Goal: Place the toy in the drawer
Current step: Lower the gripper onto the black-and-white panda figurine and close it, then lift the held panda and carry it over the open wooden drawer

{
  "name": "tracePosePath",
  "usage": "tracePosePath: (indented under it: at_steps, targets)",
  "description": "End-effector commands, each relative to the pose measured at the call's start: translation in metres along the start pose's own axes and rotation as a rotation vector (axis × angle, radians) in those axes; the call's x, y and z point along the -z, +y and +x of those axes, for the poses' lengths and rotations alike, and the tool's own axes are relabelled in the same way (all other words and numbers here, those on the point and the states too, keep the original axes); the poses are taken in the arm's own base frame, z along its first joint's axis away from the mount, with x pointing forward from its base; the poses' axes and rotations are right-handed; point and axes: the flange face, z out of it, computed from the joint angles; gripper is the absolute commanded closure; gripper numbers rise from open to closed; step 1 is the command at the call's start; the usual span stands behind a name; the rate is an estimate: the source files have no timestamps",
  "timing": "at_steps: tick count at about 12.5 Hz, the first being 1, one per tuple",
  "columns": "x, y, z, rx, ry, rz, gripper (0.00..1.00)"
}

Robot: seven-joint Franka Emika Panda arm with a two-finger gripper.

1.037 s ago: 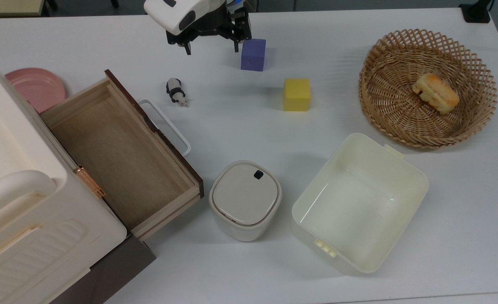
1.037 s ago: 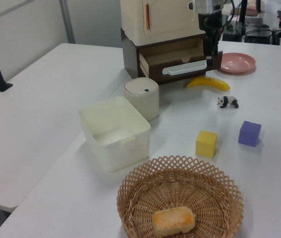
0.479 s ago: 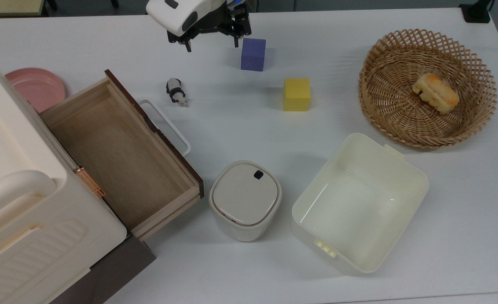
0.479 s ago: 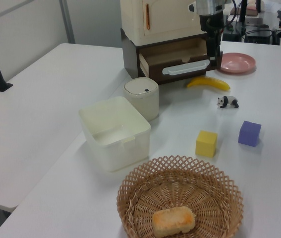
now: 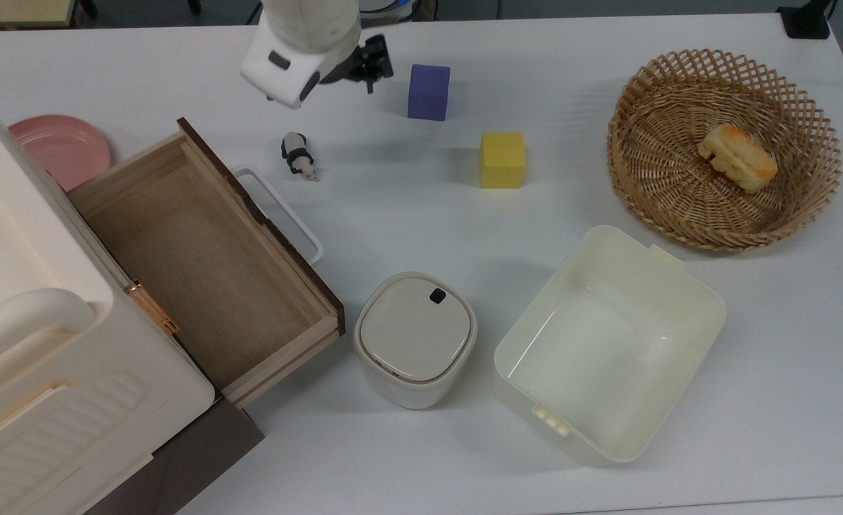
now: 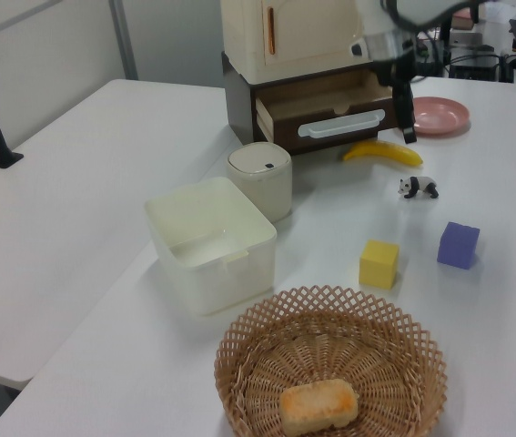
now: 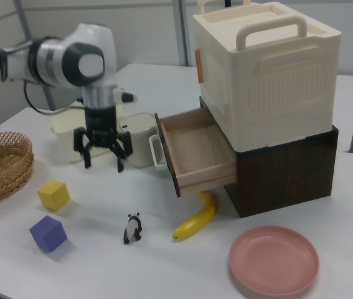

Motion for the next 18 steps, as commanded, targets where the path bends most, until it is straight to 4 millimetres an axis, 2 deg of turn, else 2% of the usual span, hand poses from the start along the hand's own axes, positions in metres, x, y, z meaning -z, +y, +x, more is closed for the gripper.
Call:
tracePosePath:
  at_steps: [1,3,5,6,10,12,16,18]
  targets:
    - [-0.056,0.032,-0.015,-0.007,0.055,-0.066,0.0]
    - [-0.076,0.047,-0.024,0.004,0.096,-0.089,0.0]
    - [-0.09,0.057,-0.023,0.04,0.07,-0.106,0.01]
    - [-0.096,0.059,-0.023,0.046,0.055,-0.117,0.03]
    - [-0.135,0.052,-0.011,0.088,-0.022,-0.136,0.19]
    - [-0.143,0.051,-0.004,0.095,-0.02,-0.139,0.33]
    - [-0.145,0.051,-0.004,0.13,-0.036,-0.145,0.78]
    - [-0.138,0.05,-0.006,0.143,-0.038,-0.146,0.87]
